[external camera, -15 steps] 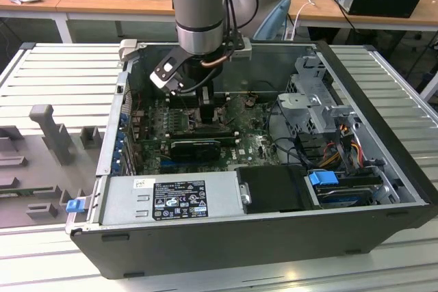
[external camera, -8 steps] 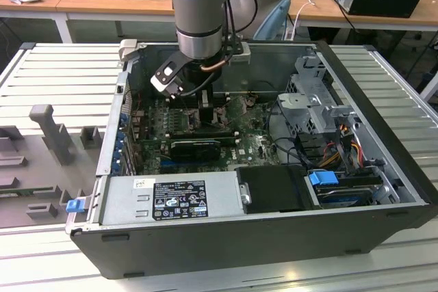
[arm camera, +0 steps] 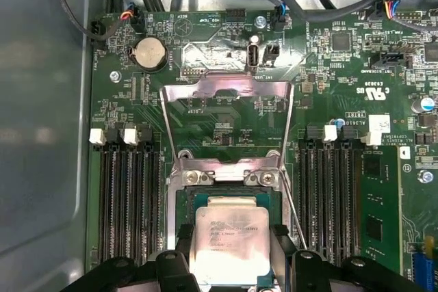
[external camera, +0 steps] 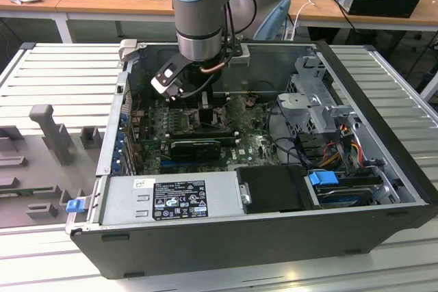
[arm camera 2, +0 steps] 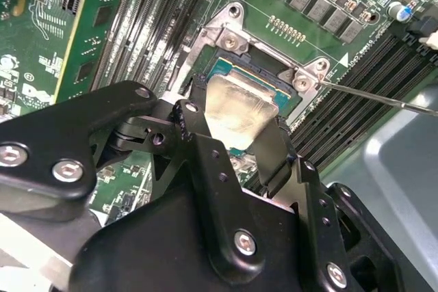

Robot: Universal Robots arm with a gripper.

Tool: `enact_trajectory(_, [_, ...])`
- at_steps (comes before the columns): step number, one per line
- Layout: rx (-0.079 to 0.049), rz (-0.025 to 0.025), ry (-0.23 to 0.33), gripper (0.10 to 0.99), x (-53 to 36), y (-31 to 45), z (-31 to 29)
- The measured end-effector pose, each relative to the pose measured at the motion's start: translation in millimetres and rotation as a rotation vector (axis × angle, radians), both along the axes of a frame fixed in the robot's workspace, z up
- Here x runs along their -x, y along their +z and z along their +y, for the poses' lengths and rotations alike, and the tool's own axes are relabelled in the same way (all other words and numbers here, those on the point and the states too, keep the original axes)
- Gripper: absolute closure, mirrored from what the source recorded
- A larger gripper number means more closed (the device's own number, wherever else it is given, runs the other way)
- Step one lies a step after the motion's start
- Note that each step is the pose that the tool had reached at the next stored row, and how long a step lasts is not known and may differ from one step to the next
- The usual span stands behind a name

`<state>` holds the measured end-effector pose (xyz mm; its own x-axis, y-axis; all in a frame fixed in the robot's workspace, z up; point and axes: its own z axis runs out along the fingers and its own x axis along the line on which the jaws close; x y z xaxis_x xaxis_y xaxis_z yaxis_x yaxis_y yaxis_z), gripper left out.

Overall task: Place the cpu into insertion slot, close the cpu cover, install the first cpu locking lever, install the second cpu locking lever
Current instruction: 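Place the cpu into insertion slot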

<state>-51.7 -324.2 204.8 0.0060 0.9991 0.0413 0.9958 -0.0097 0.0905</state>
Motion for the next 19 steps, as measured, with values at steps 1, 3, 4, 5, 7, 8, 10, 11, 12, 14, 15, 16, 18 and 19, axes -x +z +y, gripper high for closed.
enact_trajectory(1, [0.000, 0.0000, 0.001, 0.565, 0.1, -0.5, 0.4])
enact_trajectory(3, [0.000, 0.0001, 0.002, 0.565, 0.1, -1.3, 0.9])
enact_trajectory(4, [0.000, 0.0003, 0.002, 0.565, 0.1, -1.3, 0.9])
enact_trajectory(5, [0.001, 0.0001, 0.002, 0.565, 0.0, -1.4, 1.0])
enact_trajectory(7, [0.002, 0.0000, 0.002, 0.565, 0.1, -1.4, 1.0])
enact_trajectory(8, [0.002, 0.0000, 0.002, 0.565, 0.0, -1.4, 1.0])
enact_trajectory(10, [0.003, 0.0000, 0.002, 0.565, 0.0, -1.5, 1.0])
enact_trajectory(11, [0.002, 0.0001, 0.002, 0.553, -0.2, -1.6, 1.1])
enact_trajectory(12, [0.002, 0.0000, 0.002, 0.490, -0.3, -1.8, 1.1])
enact_trajectory(14, [0.003, 0.0001, 0.002, 0.490, -0.5, -2.0, 1.1])
enact_trajectory(15, [0.002, 0.0000, 0.002, 0.490, -0.6, -2.1, 1.1])
enact_trajectory(16, [0.002, 0.0001, 0.002, 0.490, -0.6, -2.1, 1.1])
enact_trajectory(18, [0.002, -0.0001, 0.002, 0.490, -0.6, -1.9, 1.1])
enact_trajectory(19, [0.003, 0.0001, 0.002, 0.490, -0.6, 0.1, 1.1])
